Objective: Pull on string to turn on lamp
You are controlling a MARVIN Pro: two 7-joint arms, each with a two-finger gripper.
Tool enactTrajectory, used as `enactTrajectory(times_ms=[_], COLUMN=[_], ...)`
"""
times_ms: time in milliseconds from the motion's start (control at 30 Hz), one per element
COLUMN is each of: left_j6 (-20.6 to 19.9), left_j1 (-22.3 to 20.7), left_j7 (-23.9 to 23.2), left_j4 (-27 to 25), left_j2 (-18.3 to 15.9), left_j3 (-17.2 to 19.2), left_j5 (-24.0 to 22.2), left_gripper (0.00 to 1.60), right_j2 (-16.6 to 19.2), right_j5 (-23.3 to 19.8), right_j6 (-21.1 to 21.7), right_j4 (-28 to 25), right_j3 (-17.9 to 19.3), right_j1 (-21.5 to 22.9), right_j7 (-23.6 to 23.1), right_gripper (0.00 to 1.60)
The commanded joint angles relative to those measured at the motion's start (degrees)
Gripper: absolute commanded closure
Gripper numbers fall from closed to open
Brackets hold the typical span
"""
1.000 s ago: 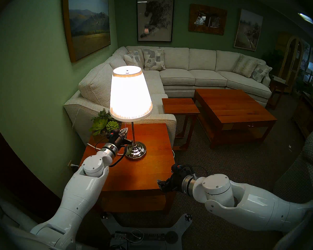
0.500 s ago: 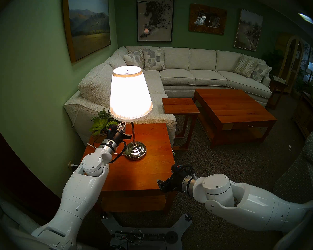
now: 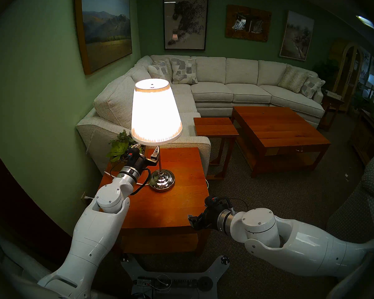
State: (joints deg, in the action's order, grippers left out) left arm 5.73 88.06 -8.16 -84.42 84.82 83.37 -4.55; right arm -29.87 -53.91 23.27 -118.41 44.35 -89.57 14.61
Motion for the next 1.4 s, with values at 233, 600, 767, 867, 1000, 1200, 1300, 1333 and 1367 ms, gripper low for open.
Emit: enactTrajectory(times_ms=[233,600,767,867,1000,1200,1300,1333,1367], left_j6=[0.2,-2.9,-5.3,-7.2,-9.8,-10.5,-10.9,-10.8,-10.8], left_j1=[7.4,17.1,19.0,19.8,20.5,21.2,22.2,22.5,22.7], left_j7=[-1.1,-0.6,-0.9,-2.1,-3.0,-3.9,-4.4,-4.5,-4.5], left_j4=[-10.4,-17.7,-19.4,-20.9,-22.3,-22.4,-23.0,-23.1,-23.1], left_j2=[-2.2,-3.4,-4.1,-5.1,-6.0,-6.5,-6.7,-6.8,-6.8], left_j3=[3.0,5.1,5.9,6.8,7.6,8.3,8.8,8.9,9.0], left_j5=[-2.3,-3.1,-3.4,-4.7,-5.3,-5.8,-6.3,-6.3,-6.4], left_gripper=[0.00,0.00,0.00,0.00,0.00,0.00,0.00,0.00,0.00], right_j2=[-0.1,-0.1,0.0,-0.1,-0.1,0.0,0.0,0.0,0.0], right_j5=[-0.1,-0.2,-0.2,-0.2,-0.2,-0.2,-0.2,-0.2,-0.2], right_j6=[-0.3,-0.3,-0.3,-0.3,-0.3,-0.3,-0.3,-0.3,-0.3], right_j4=[-1.1,-1.1,-1.2,-1.1,-1.1,-1.1,-1.1,-1.2,-1.2], right_j3=[0.8,0.8,0.9,0.8,0.8,0.8,0.8,0.8,0.8], right_j1=[0.8,0.8,0.8,0.8,0.8,0.8,0.8,0.8,0.8], right_j7=[0.0,0.0,0.0,0.0,0.0,0.0,0.0,0.0,0.0], right_gripper=[0.00,0.00,0.00,0.00,0.00,0.00,0.00,0.00,0.00])
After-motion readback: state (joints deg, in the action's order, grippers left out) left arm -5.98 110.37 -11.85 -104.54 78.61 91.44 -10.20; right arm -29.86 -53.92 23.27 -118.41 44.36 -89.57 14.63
